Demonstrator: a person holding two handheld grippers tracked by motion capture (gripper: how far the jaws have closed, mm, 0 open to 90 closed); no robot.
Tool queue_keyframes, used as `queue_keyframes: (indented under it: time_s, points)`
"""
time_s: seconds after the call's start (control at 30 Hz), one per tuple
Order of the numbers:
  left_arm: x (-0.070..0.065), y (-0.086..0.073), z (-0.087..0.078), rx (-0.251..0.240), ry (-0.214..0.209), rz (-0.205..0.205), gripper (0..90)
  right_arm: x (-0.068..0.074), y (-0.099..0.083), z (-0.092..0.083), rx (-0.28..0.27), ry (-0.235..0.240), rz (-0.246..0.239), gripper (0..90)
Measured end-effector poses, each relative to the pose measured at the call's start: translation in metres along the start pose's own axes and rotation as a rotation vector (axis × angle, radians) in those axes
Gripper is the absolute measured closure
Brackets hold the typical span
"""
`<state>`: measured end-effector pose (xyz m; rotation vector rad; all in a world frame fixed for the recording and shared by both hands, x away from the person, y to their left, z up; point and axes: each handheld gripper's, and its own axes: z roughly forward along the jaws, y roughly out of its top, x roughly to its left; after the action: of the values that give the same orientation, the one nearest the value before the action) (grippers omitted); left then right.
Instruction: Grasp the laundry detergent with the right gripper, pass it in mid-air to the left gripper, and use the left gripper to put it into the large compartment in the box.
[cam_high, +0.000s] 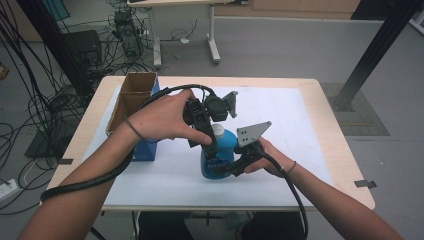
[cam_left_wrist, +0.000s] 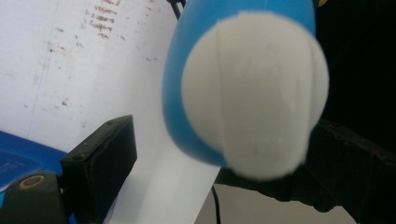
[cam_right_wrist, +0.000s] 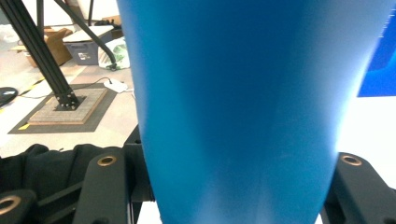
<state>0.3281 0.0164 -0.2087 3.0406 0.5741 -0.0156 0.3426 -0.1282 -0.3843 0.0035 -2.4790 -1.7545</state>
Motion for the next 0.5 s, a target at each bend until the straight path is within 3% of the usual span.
queue_keyframes:
  time_s: [0.5]
  points:
    - [-0.0023, 0.0065, 0.0034, 0.011, 0.014, -0.012, 7.2, 0.0023, 0.0018, 0.0094, 0.011, 0.022, -0.009, 41.1]
